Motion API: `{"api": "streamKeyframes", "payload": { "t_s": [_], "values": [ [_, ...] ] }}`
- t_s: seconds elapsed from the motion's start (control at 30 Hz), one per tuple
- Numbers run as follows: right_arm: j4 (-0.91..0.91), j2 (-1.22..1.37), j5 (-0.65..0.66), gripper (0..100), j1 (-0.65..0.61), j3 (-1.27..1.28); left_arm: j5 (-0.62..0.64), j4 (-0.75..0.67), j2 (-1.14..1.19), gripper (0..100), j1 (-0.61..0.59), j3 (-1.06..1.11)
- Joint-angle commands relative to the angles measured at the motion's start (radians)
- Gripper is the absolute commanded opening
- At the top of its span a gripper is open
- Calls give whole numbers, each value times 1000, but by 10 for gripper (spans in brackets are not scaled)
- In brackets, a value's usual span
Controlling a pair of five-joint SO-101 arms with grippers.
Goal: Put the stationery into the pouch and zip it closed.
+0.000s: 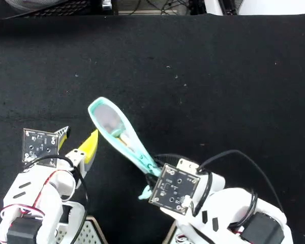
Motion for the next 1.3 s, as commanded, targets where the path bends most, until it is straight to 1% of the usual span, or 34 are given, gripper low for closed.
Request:
{"api": "streamKeyframes", "payload": {
  "t_s": [0.0,0.27,0.33,0.47,0.73,0.8,0.87,0.97,1.13,1.27],
  "values": [
    [35,4,6,119,17,-27,5,-5,2,245,10,-7],
    [98,5,6,119,17,-173,5,-5,2,245,10,-7],
    [103,5,5,115,17,-173,5,-5,2,245,10,-7],
    [94,5,8,67,15,-131,5,-5,2,245,10,-7],
    [12,5,-2,85,14,-53,5,-5,2,245,10,-7],
    [0,10,-2,72,14,-56,5,-5,2,245,10,-7],
    [0,5,2,12,14,-61,5,-5,2,245,10,-7],
    [25,4,6,11,15,-79,5,-5,3,245,10,-7],
    [77,13,8,12,15,-194,5,-5,3,245,10,-7],
    [80,15,8,12,15,-217,5,-5,3,245,10,-7]
  ]
}}
